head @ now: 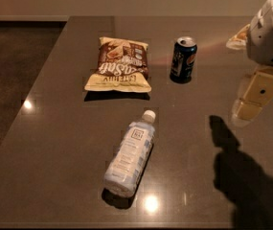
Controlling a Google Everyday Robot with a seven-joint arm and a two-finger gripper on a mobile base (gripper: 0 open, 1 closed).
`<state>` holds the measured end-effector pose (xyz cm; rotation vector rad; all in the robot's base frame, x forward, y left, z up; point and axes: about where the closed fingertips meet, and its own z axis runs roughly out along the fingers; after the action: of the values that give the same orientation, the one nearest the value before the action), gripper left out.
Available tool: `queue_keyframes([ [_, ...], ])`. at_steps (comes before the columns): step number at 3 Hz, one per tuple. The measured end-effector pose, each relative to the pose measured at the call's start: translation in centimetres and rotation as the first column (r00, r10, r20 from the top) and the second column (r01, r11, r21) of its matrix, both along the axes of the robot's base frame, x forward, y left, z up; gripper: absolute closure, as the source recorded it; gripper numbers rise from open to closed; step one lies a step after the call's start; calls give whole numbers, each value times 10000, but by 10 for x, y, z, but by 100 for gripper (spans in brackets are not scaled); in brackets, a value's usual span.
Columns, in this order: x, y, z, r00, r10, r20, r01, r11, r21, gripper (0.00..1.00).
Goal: Place blue plastic bottle upright
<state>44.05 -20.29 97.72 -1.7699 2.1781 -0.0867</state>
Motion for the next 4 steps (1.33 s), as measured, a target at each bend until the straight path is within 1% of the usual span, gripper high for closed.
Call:
queue_keyframes([
  [1, 2, 22, -4, 9963, 854, 19, -854, 9963, 111, 0],
  [2, 4, 44, -14, 9815, 1915, -17, -1914, 9813, 221, 0],
  [3, 3, 72, -29, 9419, 3354, -189, -3346, 9417, 365, 0],
  [4, -5, 101, -42, 8789, 4757, -352, -4738, 8791, 514, 0],
])
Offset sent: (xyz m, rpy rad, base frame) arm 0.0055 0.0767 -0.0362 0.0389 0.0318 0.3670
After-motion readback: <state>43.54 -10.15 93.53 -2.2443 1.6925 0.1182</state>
